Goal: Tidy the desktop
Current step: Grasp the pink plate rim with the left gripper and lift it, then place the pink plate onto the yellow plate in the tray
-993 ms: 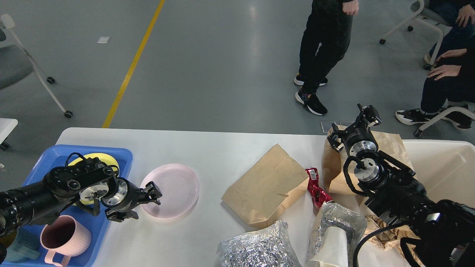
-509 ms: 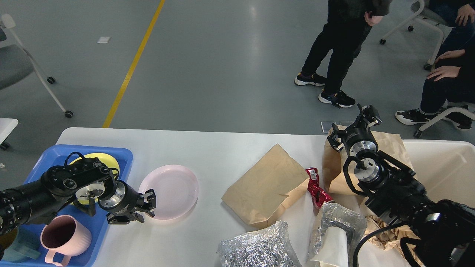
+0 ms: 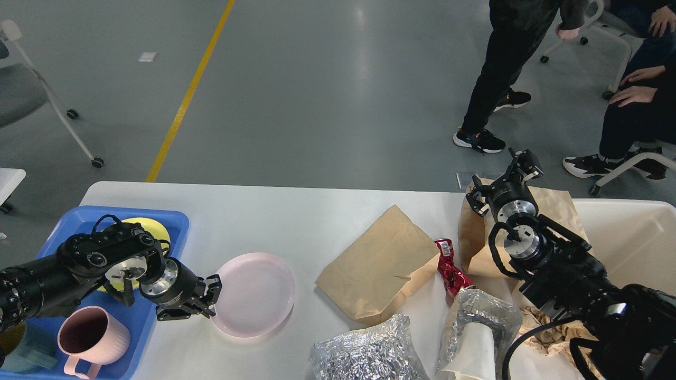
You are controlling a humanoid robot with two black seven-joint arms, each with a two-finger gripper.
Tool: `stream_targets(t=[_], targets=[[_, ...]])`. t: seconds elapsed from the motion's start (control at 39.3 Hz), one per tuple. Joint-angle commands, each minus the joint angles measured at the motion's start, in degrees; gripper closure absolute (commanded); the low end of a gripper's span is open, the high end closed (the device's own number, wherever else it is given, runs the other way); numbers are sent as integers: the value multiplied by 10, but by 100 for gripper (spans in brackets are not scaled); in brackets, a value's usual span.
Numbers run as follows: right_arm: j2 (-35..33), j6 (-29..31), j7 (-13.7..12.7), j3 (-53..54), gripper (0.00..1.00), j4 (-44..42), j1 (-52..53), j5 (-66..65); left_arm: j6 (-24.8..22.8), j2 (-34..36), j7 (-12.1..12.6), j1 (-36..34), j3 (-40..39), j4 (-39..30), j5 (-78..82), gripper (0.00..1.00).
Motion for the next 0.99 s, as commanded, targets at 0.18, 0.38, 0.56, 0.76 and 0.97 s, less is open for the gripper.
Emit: stream_targets(t=[0.18,0.38,0.56,0.76,0.97], targets=[[0,0,0,0,0,0,0,0,-18,0,15,-3,-2,0,-1,100],[0,0,0,0,0,0,0,0,-57,28,31,-25,-15,-11,-5,100],[0,0,0,0,0,0,0,0,-92,124,36,-82,-9,-76,-6,100],[0,0,0,0,0,0,0,0,-107,235,63,-145,12,-165,-13,100],[0,0,0,0,0,0,0,0,-124,302,59,-208,82,-159,-26,100]])
